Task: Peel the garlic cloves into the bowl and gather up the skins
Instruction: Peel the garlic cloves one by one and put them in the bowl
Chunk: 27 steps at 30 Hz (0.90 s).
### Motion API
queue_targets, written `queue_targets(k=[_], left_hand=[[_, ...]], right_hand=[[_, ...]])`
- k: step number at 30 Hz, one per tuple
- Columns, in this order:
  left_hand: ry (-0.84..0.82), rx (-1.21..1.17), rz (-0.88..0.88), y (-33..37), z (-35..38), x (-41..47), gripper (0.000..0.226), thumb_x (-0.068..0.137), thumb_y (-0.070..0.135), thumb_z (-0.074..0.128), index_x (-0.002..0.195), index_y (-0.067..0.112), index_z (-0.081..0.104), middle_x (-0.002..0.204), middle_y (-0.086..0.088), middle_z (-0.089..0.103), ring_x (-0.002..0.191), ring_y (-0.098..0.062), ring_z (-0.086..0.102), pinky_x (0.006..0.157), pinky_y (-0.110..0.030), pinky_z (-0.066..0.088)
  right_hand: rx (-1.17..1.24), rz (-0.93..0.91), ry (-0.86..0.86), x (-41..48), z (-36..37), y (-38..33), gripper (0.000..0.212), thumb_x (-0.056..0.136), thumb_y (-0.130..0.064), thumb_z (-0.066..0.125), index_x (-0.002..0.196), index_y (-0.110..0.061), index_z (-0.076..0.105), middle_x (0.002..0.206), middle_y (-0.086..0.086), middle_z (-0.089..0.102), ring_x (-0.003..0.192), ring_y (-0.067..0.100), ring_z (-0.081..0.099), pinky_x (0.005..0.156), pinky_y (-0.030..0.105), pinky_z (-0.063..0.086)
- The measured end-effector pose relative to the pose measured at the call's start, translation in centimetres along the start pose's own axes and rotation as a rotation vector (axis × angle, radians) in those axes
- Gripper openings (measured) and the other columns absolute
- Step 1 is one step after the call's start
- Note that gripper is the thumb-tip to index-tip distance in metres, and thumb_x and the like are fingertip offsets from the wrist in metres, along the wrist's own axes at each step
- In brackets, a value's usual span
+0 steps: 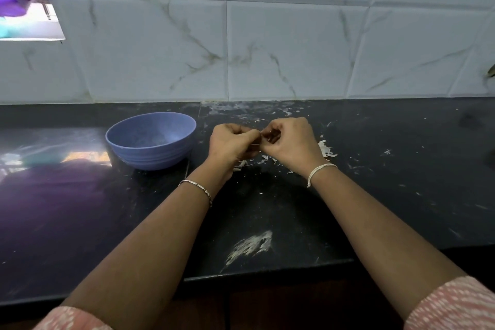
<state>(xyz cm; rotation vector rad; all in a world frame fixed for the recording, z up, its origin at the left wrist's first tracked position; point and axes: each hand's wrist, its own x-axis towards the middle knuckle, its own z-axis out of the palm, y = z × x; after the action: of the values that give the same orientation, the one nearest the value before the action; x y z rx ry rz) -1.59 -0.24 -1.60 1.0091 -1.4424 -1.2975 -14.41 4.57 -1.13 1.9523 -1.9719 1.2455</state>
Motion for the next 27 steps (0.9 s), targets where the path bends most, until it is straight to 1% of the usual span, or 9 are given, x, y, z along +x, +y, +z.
queue_targets(k=[3, 7, 11, 14, 18, 23, 27], left_hand=[[-0.013, -0.032, -0.003, 0.03, -0.1, -0.26, 0.011, 0.087, 0.004, 0.069, 0.076, 0.001, 0.068, 0.074, -0.016, 0.07, 0.062, -0.019, 0.067, 0.06, -0.025, 0.059], [-0.006, -0.084, -0.023, 0.12, -0.12, -0.39, 0.015, 0.087, 0.001, 0.067, 0.072, 0.0, 0.066, 0.068, -0.014, 0.066, 0.053, -0.014, 0.064, 0.058, -0.024, 0.058], [-0.012, -0.115, -0.035, 0.22, -0.1, -0.42, 0.014, 0.087, 0.002, 0.067, 0.074, 0.001, 0.067, 0.068, -0.013, 0.066, 0.056, -0.016, 0.063, 0.057, -0.023, 0.058], [-0.023, -0.117, -0.037, 0.23, -0.22, -0.43, 0.009, 0.087, 0.004, 0.068, 0.079, -0.001, 0.069, 0.072, -0.013, 0.068, 0.058, -0.014, 0.065, 0.058, -0.022, 0.058], [-0.031, -0.144, -0.034, 0.21, -0.3, -0.49, 0.007, 0.087, -0.001, 0.066, 0.081, -0.003, 0.068, 0.071, -0.014, 0.067, 0.053, -0.01, 0.065, 0.056, -0.019, 0.057], [-0.018, -0.184, -0.042, 0.25, -0.19, -0.47, 0.008, 0.086, -0.004, 0.065, 0.079, -0.003, 0.067, 0.071, -0.015, 0.066, 0.052, -0.011, 0.064, 0.055, -0.018, 0.056], [-0.019, -0.198, -0.04, 0.25, -0.22, -0.47, 0.012, 0.085, -0.005, 0.067, 0.075, 0.001, 0.066, 0.074, -0.016, 0.068, 0.057, -0.014, 0.066, 0.059, -0.022, 0.059]], right_hand=[[-0.066, -0.031, -0.007, 0.07, 0.07, -0.11, 0.014, 0.076, -0.026, 0.073, 0.084, -0.016, 0.077, 0.073, 0.001, 0.073, 0.073, 0.02, 0.068, 0.076, 0.039, 0.055], [-0.082, -0.039, -0.023, 0.1, 0.14, -0.23, 0.014, 0.076, -0.025, 0.073, 0.086, -0.017, 0.077, 0.074, 0.001, 0.073, 0.074, 0.02, 0.068, 0.078, 0.038, 0.055], [-0.057, -0.044, -0.014, 0.17, -0.09, -0.18, 0.012, 0.076, -0.025, 0.073, 0.084, -0.017, 0.077, 0.072, -0.001, 0.073, 0.07, 0.015, 0.067, 0.075, 0.035, 0.056], [-0.059, -0.053, -0.016, 0.14, -0.16, -0.18, 0.012, 0.077, -0.025, 0.073, 0.085, -0.016, 0.077, 0.073, 0.0, 0.073, 0.071, 0.017, 0.067, 0.077, 0.037, 0.055], [-0.066, -0.078, -0.038, 0.18, -0.14, -0.02, 0.015, 0.079, -0.024, 0.073, 0.089, -0.015, 0.077, 0.078, 0.002, 0.074, 0.073, 0.019, 0.068, 0.076, 0.038, 0.055], [-0.061, -0.088, -0.034, 0.27, -0.04, 0.01, 0.015, 0.078, -0.024, 0.074, 0.091, -0.015, 0.077, 0.078, 0.002, 0.074, 0.073, 0.018, 0.068, 0.073, 0.035, 0.055], [-0.02, -0.065, -0.02, 0.24, 0.04, -0.03, 0.013, 0.078, -0.021, 0.071, 0.088, -0.016, 0.077, 0.077, -0.001, 0.074, 0.072, 0.014, 0.068, 0.074, 0.034, 0.056]])
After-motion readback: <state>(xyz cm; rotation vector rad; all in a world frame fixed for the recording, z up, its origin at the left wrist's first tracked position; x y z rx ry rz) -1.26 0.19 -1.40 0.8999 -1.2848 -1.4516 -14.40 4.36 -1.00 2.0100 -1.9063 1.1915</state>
